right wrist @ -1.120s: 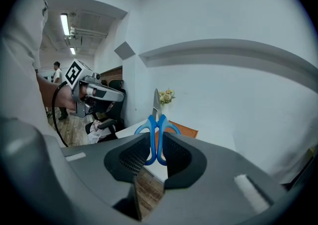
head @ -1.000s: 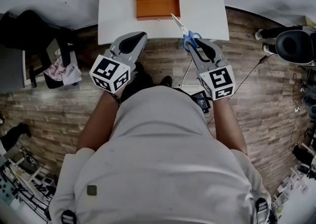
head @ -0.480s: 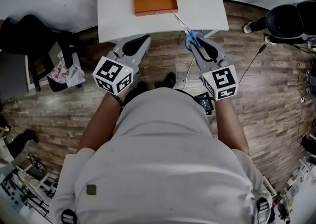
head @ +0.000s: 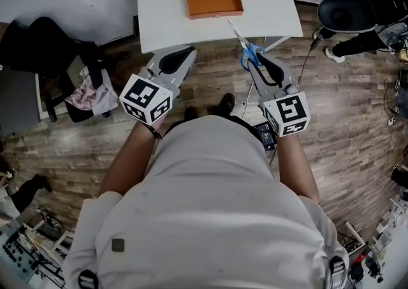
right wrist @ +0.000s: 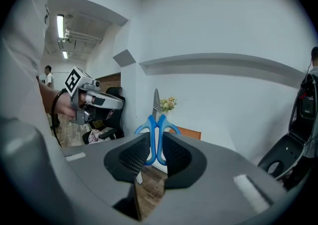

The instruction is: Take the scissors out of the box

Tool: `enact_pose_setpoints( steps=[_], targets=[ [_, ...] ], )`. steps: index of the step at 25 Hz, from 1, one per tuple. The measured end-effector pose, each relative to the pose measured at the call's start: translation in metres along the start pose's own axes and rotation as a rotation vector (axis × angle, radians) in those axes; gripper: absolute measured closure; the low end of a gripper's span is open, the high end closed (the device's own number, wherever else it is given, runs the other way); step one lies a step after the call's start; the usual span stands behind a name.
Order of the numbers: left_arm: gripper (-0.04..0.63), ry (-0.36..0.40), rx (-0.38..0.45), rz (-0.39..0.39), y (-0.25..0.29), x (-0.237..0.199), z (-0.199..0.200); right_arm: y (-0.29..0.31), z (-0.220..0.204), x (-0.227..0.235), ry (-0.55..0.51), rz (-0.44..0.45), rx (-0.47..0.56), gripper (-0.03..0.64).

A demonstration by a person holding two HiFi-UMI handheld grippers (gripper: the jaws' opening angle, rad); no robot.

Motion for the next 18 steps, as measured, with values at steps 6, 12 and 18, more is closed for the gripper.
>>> enact_pose_setpoints(
  steps=[6, 12, 18],
  targets=[
    [0.591, 0.000, 0.011, -0.013, -0.049, -0.020, -0.007, 0.010, 0.012, -0.053, 0.012, -0.018, 0.018, 0.521],
    [0.592, 0.010, 0.018, -0.040, -0.089, -0.029, -0.015, 0.013, 0.016, -0.099, 0.017, -0.042, 0.037, 0.520],
    [0.591, 0.018, 0.024, -0.068, -0.116, -0.028, -0.023, 0.004, 0.013, -0.133, 0.028, -0.070, 0.041, 0.520]
  ],
)
Point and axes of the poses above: the fingertips, and each gripper's own axes: y forward along the fingers, x to its right, z out of its top, the point moved 10 cm from there along -y, backward along the fingers
